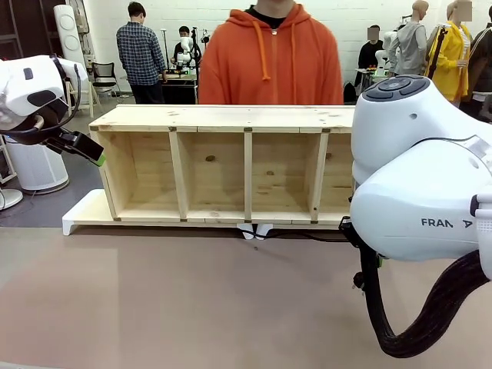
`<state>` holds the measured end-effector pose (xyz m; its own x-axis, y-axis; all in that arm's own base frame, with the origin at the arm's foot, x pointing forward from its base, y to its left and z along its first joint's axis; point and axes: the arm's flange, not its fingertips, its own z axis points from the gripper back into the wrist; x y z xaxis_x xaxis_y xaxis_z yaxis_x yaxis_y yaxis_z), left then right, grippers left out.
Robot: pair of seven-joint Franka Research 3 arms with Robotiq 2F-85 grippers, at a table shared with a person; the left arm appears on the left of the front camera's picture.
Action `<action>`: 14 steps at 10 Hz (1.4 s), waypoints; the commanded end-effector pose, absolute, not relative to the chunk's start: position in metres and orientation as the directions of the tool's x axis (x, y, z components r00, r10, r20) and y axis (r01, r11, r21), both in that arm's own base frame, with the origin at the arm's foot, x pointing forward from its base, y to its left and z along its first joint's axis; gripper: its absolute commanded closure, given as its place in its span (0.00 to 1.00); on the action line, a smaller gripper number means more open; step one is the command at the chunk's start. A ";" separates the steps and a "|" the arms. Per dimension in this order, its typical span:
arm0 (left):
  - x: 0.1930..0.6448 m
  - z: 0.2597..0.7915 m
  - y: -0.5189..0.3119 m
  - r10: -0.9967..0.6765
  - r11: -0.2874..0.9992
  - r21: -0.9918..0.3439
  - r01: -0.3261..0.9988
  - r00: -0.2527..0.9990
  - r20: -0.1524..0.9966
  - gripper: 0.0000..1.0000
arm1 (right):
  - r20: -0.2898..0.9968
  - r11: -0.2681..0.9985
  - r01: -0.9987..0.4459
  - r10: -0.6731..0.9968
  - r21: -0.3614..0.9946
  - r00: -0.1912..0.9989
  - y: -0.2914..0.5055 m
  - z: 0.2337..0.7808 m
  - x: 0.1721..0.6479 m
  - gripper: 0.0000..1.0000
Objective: Perform cable management.
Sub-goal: Pull the grasped Power Cable to the location of the Power Strip.
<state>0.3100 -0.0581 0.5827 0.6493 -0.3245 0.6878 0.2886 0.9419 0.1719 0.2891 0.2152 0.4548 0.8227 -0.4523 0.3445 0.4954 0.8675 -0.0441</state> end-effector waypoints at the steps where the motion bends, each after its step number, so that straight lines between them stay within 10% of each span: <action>1: 0.311 0.583 -0.058 -0.320 0.944 0.173 0.282 0.645 0.694 0.00 | 0.344 0.868 0.494 -0.451 -0.044 0.823 0.215 0.455 0.289 0.86; 7: 0.311 0.583 -0.058 -0.320 0.944 0.173 0.282 0.645 0.694 0.00 | 0.485 0.721 0.692 -0.591 -0.041 0.645 0.045 0.476 0.314 0.86; 14: 0.311 0.583 -0.058 -0.320 0.944 0.173 0.282 0.645 0.694 0.00 | 0.571 0.953 0.267 -0.143 -0.140 0.809 -0.050 0.526 0.384 0.86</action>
